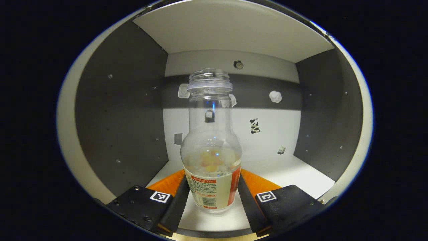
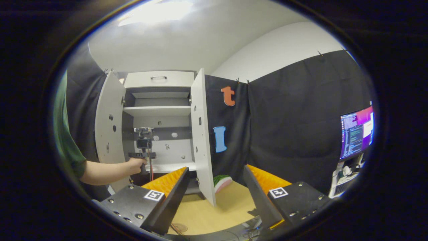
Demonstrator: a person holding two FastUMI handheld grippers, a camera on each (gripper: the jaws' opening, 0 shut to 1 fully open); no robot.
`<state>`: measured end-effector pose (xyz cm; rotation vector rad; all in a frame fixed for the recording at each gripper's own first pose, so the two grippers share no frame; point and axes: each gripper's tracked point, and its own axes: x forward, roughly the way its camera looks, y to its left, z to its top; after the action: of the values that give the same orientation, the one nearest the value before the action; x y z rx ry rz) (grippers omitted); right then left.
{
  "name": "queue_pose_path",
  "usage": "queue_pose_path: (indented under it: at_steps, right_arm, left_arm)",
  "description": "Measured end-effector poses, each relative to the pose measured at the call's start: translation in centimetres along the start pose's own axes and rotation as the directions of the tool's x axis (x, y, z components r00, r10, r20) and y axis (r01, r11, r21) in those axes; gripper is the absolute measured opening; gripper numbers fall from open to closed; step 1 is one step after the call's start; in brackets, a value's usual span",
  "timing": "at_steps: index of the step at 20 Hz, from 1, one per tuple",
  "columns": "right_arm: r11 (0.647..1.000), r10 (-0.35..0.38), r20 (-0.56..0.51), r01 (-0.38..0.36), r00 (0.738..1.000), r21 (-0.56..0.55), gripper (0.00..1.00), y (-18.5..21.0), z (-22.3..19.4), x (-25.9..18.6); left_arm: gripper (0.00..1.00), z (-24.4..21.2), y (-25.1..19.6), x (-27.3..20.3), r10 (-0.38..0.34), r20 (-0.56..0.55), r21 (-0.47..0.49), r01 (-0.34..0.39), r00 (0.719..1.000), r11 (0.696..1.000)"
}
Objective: Grasp the bottle in the cabinet with the left hand and place it on the coaster, then close the right door with the right hand and the left door with the left hand.
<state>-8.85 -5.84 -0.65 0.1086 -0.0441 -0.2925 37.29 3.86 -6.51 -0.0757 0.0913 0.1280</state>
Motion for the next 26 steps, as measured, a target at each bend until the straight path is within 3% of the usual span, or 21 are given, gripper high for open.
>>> queue_pose_path:
  at_steps: [7,9,10,11,15,19,20,21,26]
  right_arm:
    - [0.998,0.064,0.045,-0.064,0.997,0.003,0.98,0.2,1.7,-0.9]
    - [0.997,0.078,0.043,-0.078,0.996,-0.003,0.98,0.2,1.5,-0.6]
    - [0.997,0.082,0.041,-0.081,0.996,-0.017,0.93,0.0,1.3,-0.4]
    - [0.996,0.083,0.04,-0.081,0.996,-0.036,0.98,-0.2,1.1,-0.1]
    - [0.994,0.093,0.046,-0.09,0.995,-0.058,0.98,-0.1,0.7,1.4]
    - [0.989,0.145,0.07,-0.145,0.987,-0.005,0.98,1.9,-0.1,3.3]
    - [0.988,0.154,0.06,-0.155,0.986,0.007,0.94,2.3,-0.9,3.9]
    - [0.987,0.158,0.043,-0.159,0.986,0.013,0.98,2.6,-1.7,4.5]
    - [0.987,0.157,-0.008,-0.157,0.988,0.028,0.98,3.7,-4.6,7.4]
  left_arm:
    - [0.79,1.5,-0.2,-10.7,-0.089,0.034,-0.06,0.091,0.995,0.994]
    - [0.79,0.5,-0.6,-13.5,-0.117,0.036,-0.045,0.119,0.992,0.992]
    - [0.78,-0.6,-0.8,-15.0,-0.131,0.027,-0.04,0.133,0.991,0.99]
    - [0.79,-1.4,-1.1,-16.3,-0.153,0.023,-0.045,0.154,0.988,0.987]
    - [0.79,-6.0,-2.2,-19.9,-0.225,-0.004,-0.04,0.224,0.974,0.974]
    - [0.79,-12.3,-4.3,-23.4,-0.35,0.024,-0.028,0.35,0.937,0.936]
    - [0.79,-14.4,-4.8,-23.9,-0.378,0.027,-0.016,0.379,0.925,0.925]
    - [0.79,-16.8,-5.6,-24.7,-0.415,0.017,-0.001,0.415,0.91,0.91]
    - [0.8,-28.5,-9.2,-29.0,-0.576,-0.089,0.02,0.58,0.812,0.814]
